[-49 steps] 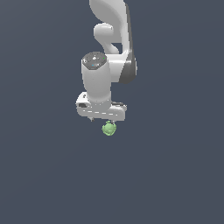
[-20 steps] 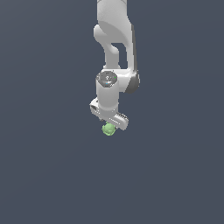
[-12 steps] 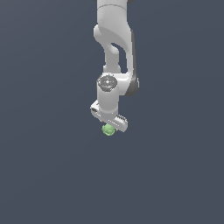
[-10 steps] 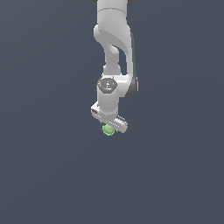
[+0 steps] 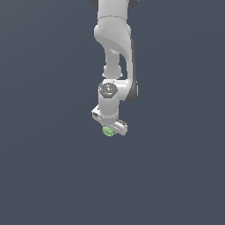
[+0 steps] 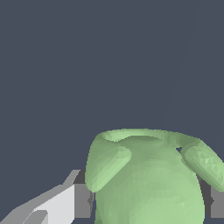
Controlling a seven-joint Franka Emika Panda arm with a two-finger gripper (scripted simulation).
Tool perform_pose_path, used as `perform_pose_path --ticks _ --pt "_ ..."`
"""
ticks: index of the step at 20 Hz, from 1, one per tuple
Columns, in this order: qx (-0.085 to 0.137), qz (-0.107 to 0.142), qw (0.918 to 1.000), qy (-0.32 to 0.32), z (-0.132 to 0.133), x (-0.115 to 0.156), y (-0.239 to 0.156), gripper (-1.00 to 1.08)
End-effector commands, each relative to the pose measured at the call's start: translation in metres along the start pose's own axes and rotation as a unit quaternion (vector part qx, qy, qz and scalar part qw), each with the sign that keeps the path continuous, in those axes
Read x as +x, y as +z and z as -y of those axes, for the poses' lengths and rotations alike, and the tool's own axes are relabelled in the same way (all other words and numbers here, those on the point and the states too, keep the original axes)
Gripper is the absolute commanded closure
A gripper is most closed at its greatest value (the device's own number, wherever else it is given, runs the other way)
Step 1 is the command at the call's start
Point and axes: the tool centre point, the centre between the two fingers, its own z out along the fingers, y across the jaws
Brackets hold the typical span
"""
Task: Pick up the object and move it to a goal position.
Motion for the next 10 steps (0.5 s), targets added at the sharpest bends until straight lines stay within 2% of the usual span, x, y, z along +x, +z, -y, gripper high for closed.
perform_pose_path --ticks 1,10 --pt "0.0 0.0 1.0 0.0 0.0001 -0.0002 0.0008 1.08" --pt "0.0 0.0 1.0 0.0 0.0005 0.0002 -0.0011 1.08"
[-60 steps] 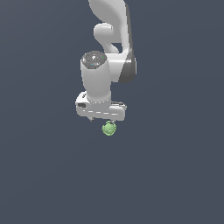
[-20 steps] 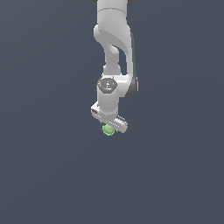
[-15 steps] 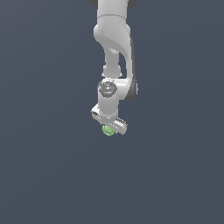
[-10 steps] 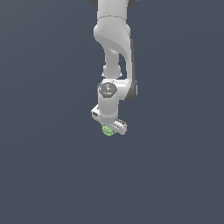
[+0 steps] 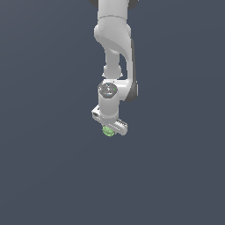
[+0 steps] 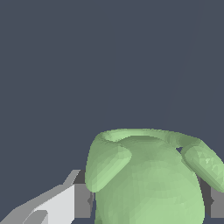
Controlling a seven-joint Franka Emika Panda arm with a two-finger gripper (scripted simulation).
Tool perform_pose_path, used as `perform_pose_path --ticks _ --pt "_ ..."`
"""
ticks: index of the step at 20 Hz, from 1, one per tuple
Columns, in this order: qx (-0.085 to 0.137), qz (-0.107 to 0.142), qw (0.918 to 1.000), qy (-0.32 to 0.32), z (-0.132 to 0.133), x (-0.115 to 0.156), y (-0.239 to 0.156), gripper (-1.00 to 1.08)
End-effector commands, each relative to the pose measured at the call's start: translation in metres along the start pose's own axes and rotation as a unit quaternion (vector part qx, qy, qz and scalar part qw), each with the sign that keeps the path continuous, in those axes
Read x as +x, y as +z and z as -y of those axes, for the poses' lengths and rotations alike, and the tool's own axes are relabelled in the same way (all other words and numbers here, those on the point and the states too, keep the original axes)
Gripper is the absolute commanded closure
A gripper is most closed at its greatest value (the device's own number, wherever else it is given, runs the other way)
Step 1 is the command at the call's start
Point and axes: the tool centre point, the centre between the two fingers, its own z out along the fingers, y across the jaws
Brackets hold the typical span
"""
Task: Pick up the object and move it to a goal position.
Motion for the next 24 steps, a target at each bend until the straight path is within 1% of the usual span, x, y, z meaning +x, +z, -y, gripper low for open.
perform_pose_path --ticks 1,6,11,16,24 --pt "0.0 0.0 1.0 0.0 0.001 0.0 -0.002 1.08" --pt "0.0 0.0 1.0 0.0 0.004 0.003 -0.018 1.08" --pt "0.0 0.0 1.0 0.0 0.011 0.009 -0.048 1.08" --pt "0.0 0.0 1.0 0.0 0.021 0.016 -0.091 1.08" --pt "0.0 0.0 1.0 0.0 0.04 0.032 -0.172 1.08"
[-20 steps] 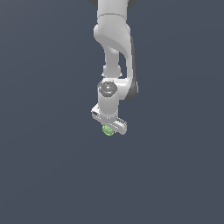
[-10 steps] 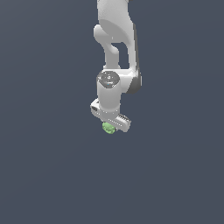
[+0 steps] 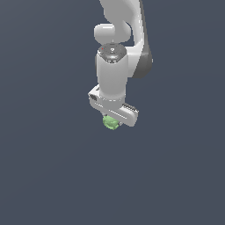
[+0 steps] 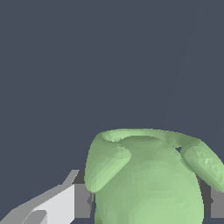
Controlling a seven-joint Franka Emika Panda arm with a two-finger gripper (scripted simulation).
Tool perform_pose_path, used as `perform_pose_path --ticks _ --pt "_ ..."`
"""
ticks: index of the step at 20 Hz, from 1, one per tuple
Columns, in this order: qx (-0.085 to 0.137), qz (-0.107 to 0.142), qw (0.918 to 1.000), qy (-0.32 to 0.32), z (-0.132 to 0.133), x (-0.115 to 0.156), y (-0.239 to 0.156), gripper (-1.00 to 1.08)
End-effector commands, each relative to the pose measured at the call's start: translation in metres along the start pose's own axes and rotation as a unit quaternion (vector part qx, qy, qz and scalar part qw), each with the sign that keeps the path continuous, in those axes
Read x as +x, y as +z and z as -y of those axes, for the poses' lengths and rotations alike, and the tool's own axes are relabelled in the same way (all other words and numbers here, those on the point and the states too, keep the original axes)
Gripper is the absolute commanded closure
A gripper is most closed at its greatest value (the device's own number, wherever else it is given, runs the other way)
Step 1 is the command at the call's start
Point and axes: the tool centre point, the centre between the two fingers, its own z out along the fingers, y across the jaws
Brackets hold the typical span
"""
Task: Pick up the object and move it to a goal position.
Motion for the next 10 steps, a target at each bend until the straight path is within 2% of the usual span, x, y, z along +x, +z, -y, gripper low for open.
perform_pose_path --ticks 1,10 --pt "0.0 0.0 1.0 0.0 0.006 0.005 -0.026 1.08" --pt "0.0 0.0 1.0 0.0 0.027 0.023 -0.109 1.08"
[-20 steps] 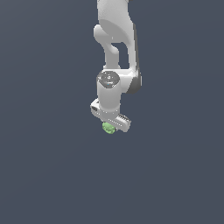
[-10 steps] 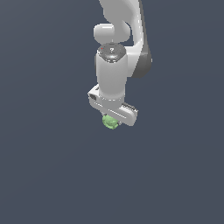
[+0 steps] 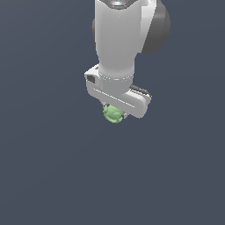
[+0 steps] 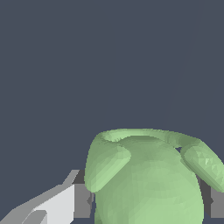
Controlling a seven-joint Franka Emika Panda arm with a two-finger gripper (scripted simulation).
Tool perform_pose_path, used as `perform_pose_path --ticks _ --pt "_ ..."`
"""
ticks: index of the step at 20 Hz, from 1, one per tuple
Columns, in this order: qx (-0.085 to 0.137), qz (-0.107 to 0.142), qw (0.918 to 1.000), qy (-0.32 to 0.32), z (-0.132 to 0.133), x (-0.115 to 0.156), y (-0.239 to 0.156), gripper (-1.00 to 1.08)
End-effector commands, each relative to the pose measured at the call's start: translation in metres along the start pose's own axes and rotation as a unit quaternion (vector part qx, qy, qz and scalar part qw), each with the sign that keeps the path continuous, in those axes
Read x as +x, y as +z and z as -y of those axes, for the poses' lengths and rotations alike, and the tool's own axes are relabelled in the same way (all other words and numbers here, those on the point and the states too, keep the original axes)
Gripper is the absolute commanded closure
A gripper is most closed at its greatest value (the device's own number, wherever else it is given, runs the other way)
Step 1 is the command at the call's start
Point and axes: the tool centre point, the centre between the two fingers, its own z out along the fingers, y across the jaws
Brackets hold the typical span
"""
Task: Pick up the object and move it to a goal position.
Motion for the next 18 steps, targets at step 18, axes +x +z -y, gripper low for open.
perform_pose_path --ticks 18 --pt "0.0 0.001 1.0 0.0 0.022 0.019 -0.077 1.08"
